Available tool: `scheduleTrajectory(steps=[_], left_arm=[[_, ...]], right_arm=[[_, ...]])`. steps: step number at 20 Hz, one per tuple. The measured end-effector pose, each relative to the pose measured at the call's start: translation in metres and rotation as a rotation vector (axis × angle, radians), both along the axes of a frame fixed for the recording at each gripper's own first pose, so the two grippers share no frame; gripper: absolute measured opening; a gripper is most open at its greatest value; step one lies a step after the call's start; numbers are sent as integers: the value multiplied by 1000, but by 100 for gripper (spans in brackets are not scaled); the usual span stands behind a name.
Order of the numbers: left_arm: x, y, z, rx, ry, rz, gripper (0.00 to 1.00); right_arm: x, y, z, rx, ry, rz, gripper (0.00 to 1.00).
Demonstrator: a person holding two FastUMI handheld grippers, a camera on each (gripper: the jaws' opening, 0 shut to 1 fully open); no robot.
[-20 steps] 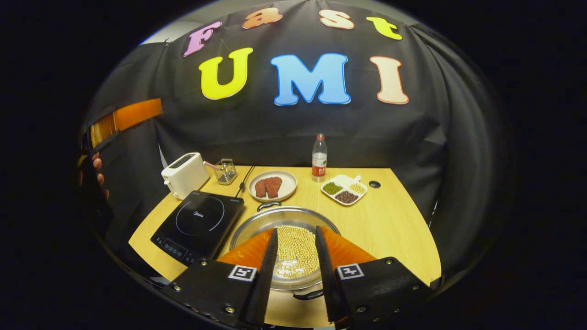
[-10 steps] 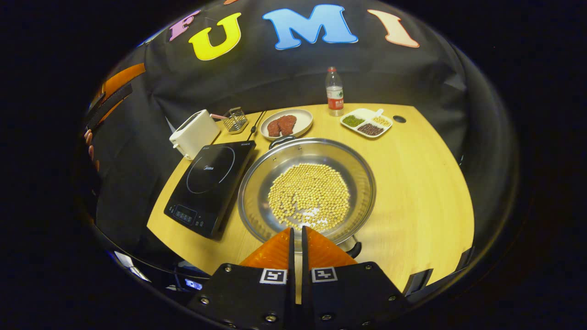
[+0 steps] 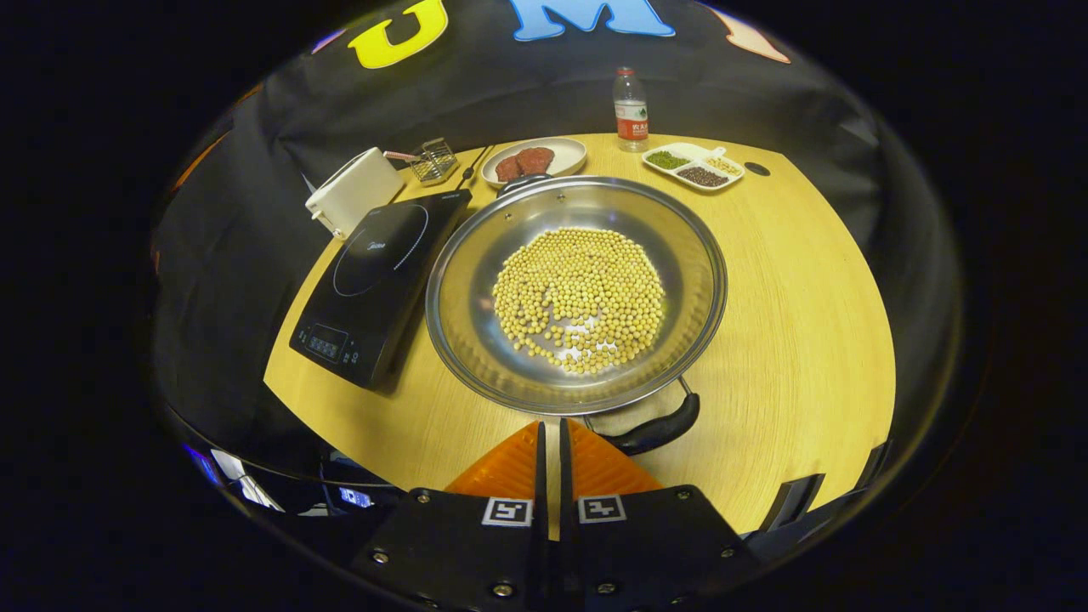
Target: First push the handle of the pot to place it horizontally, then grasp the pot with both hands and set it on the induction cooktop.
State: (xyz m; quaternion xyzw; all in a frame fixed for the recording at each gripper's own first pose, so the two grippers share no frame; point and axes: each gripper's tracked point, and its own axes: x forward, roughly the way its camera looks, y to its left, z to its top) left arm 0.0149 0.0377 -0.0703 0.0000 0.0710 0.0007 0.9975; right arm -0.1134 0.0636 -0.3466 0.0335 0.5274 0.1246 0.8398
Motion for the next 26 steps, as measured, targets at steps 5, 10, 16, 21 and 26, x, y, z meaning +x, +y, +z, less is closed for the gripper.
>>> scheduleTrajectory(steps=[5,10,16,21,26], left_arm=[[-3,1,-3,6,7,8,95],[-3,2,-4,6,12,19,95],[1,1,-3,11,8,18,95],[6,-2,-1,9,3,10,95],[11,-6,-2,5,4,2,95]], right_arm=[[-3,-5,-18,-23,37,-19,6],[-1,-11,-24,-29,47,-35,5],[5,-31,-30,-47,48,-65,5],[11,-55,-35,-78,42,-96,5],[21,-75,-36,-81,48,-148,5]])
